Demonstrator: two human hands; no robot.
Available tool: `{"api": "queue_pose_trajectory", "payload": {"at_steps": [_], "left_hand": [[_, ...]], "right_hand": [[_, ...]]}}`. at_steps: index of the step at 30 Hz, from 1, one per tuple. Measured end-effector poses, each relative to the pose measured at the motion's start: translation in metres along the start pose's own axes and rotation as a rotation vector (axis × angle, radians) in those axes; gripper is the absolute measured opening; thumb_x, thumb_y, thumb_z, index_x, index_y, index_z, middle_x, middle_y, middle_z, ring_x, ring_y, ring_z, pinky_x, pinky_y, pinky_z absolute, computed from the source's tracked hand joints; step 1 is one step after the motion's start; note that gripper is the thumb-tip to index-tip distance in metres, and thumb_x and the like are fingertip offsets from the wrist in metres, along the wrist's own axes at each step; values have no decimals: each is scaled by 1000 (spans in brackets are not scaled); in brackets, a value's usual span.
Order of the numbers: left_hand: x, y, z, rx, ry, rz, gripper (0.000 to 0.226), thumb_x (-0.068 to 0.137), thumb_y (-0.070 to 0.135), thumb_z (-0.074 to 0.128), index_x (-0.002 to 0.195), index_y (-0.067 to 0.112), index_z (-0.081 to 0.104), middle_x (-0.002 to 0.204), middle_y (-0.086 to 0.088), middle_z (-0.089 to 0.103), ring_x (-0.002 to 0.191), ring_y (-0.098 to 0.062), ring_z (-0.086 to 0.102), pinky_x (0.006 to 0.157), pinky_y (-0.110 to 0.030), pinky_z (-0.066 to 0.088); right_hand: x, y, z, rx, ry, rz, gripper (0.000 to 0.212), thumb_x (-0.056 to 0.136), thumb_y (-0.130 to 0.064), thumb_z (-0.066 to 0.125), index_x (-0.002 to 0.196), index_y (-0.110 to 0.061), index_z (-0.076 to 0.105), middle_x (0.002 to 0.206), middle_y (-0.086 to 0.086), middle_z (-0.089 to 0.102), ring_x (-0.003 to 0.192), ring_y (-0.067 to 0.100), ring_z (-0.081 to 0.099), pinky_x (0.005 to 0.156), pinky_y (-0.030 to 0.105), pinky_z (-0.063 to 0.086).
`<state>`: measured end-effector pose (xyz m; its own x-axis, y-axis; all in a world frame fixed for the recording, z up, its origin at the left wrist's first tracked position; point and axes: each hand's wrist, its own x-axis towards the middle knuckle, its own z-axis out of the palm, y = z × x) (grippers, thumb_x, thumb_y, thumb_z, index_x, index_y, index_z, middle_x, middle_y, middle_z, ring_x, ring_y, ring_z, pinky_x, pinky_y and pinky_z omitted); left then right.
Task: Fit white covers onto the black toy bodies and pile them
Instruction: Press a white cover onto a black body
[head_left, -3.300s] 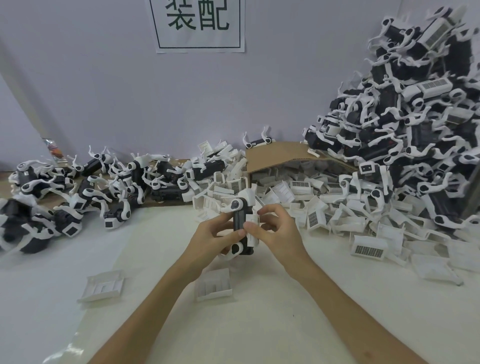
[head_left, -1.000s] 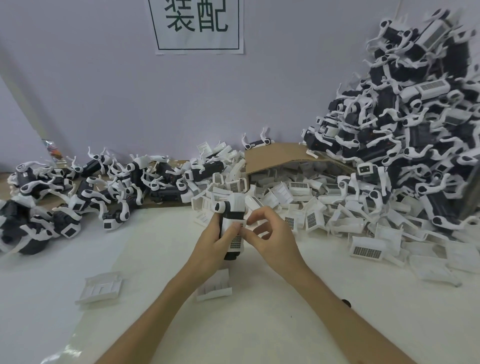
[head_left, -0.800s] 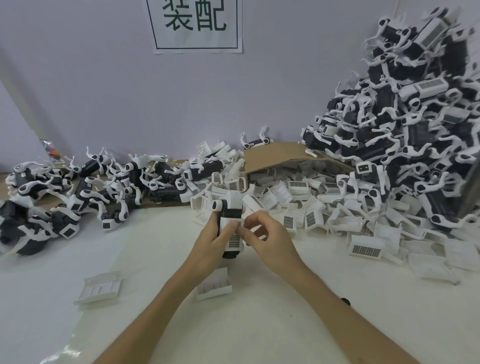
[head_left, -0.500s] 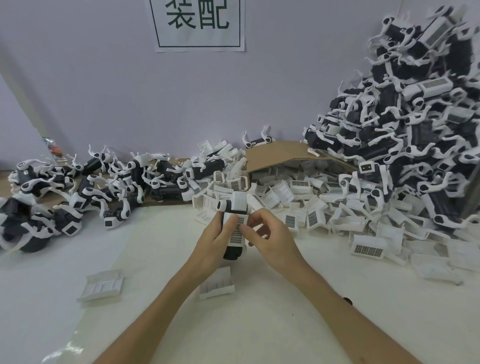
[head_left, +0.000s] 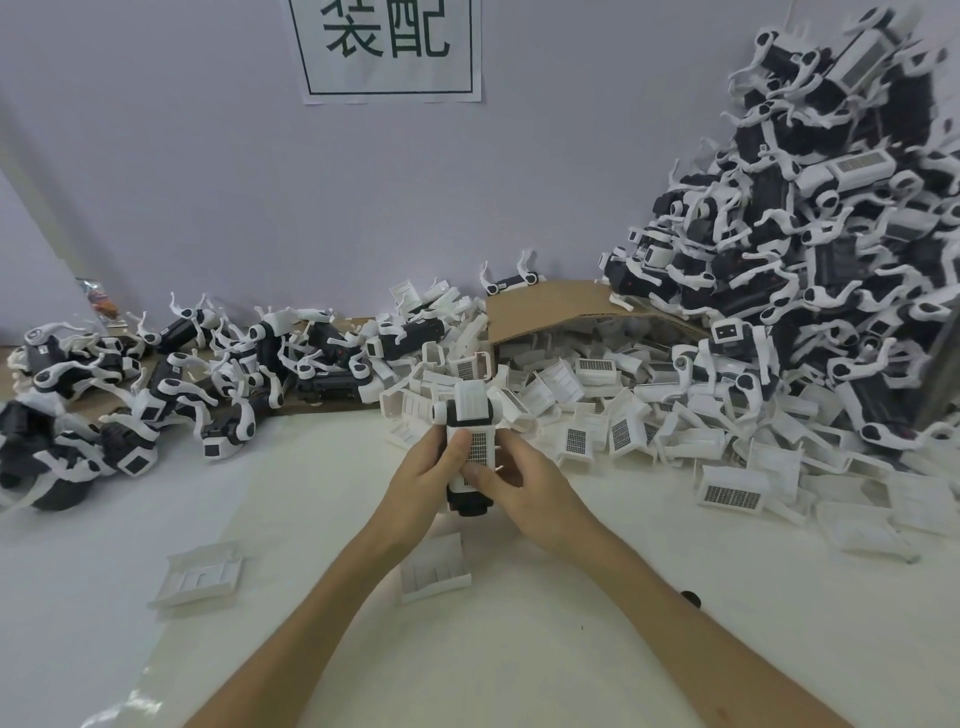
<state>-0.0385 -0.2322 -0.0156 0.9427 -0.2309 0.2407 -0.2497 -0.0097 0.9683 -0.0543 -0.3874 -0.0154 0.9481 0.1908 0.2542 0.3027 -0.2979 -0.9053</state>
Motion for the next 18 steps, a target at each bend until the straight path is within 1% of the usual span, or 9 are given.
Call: {"api": "queue_pose_trajectory", "payload": {"at_steps": [1, 2, 3, 7, 10, 12, 13, 15, 18], "left_hand": [[0, -1, 0, -5, 3, 4, 42, 90, 49, 47, 116, 21, 64, 107, 1, 75, 101, -12, 69, 83, -22, 55], [0, -1, 1, -8, 3, 7, 42, 91, 50, 47, 116, 21, 65, 107, 1, 75, 101, -12, 69, 83, -22, 55], [0, -1, 2, -9, 3, 10, 43, 91, 50, 46, 116, 21, 65, 106, 3, 75, 100, -11, 69, 82, -21, 54], [-1, 0, 5, 11, 7, 21, 43, 92, 51, 43, 114, 21, 65, 99, 9, 75, 95, -7, 70, 77, -18, 52], [-1, 1, 5, 16, 3, 14, 41, 94, 49, 43, 115, 22, 65, 102, 8, 75, 96, -7, 70, 78, -18, 53], [-1, 2, 5, 11, 5, 10, 37, 97, 45, 44, 117, 22, 65, 102, 10, 76, 96, -6, 71, 78, -17, 53], [0, 3, 5, 3, 12, 7, 35, 97, 44, 46, 116, 23, 66, 101, 10, 76, 95, -5, 71, 77, -16, 53], [1, 4, 4, -22, 34, -15, 37, 91, 49, 51, 114, 25, 68, 100, 9, 77, 94, -6, 72, 75, -18, 55], [2, 8, -1, -138, 74, -88, 45, 85, 52, 58, 118, 24, 68, 108, 0, 77, 99, -21, 74, 82, -36, 60]], "right_hand": [[0, 0, 0, -15, 9, -11, 20, 97, -34, 64, 115, -29, 59, 87, -30, 67, 81, -6, 63, 75, 14, 49], [-1, 0, 0, -25, 20, -21, 19, 97, -34, 65, 113, -28, 59, 80, -32, 64, 75, -6, 61, 71, 12, 47], [-1, 0, 0, -24, 31, -30, 21, 96, -34, 65, 114, -26, 59, 79, -29, 64, 74, -5, 60, 70, 13, 47], [0, -1, 2, -28, 76, -46, 27, 93, -33, 69, 114, -18, 60, 87, -7, 68, 81, 12, 65, 76, 30, 54], [-1, -1, 3, -17, 91, -41, 27, 93, -32, 70, 112, -16, 61, 90, 1, 70, 85, 19, 68, 78, 35, 56], [1, 0, 1, 1, 79, -25, 27, 93, -34, 70, 114, -19, 62, 94, 3, 72, 86, 19, 69, 79, 36, 58], [1, 2, 0, 0, 65, -21, 28, 93, -36, 69, 117, -23, 61, 96, -1, 71, 86, 14, 69, 78, 32, 57], [2, 3, 0, -23, 44, -27, 32, 91, -38, 71, 119, -32, 58, 103, -11, 68, 88, 0, 64, 76, 17, 50], [1, 4, 2, -109, 65, -66, 59, 78, -45, 80, 125, -45, 43, 115, -25, 59, 102, -11, 56, 80, 1, 38]]}}
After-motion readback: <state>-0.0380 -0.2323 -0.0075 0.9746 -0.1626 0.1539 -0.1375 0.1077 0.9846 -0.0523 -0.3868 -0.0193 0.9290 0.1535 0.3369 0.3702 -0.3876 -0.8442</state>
